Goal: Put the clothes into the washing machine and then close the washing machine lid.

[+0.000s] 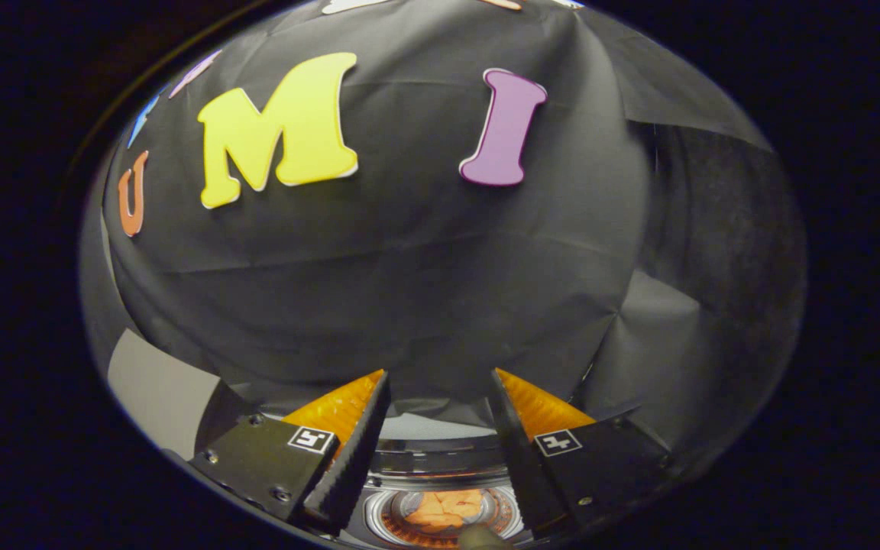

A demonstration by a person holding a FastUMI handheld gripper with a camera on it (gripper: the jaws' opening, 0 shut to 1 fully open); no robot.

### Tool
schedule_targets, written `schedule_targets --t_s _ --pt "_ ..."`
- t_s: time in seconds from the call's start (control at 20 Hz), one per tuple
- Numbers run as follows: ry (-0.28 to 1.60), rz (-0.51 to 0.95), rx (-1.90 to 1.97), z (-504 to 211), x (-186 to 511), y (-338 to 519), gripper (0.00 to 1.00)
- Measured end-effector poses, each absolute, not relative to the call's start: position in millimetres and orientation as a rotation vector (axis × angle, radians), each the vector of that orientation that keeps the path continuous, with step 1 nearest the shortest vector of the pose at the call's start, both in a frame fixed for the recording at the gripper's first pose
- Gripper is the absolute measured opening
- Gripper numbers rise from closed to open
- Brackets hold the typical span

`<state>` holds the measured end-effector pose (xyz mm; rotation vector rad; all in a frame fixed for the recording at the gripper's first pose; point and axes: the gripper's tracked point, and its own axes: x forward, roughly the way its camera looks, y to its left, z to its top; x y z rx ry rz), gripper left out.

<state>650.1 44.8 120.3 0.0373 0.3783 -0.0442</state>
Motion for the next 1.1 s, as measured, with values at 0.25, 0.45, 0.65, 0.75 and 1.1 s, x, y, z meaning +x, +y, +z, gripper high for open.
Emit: schedule_targets --t_s 0.25,0.45,0.65,0.75,1.1 --pt "0.393 -0.058 -0.020 95.1 651.2 36.2 0.82" --pt "0.392 -0.047 0.009 88.8 652.6 35.1 0.94" --pt "0.376 -0.046 0.012 92.4 652.3 35.7 0.95" --pt "0.367 -0.043 0.011 90.6 649.3 34.9 0.95" --pt "0.341 -0.030 0.010 86.5 626.2 35.0 0.95"
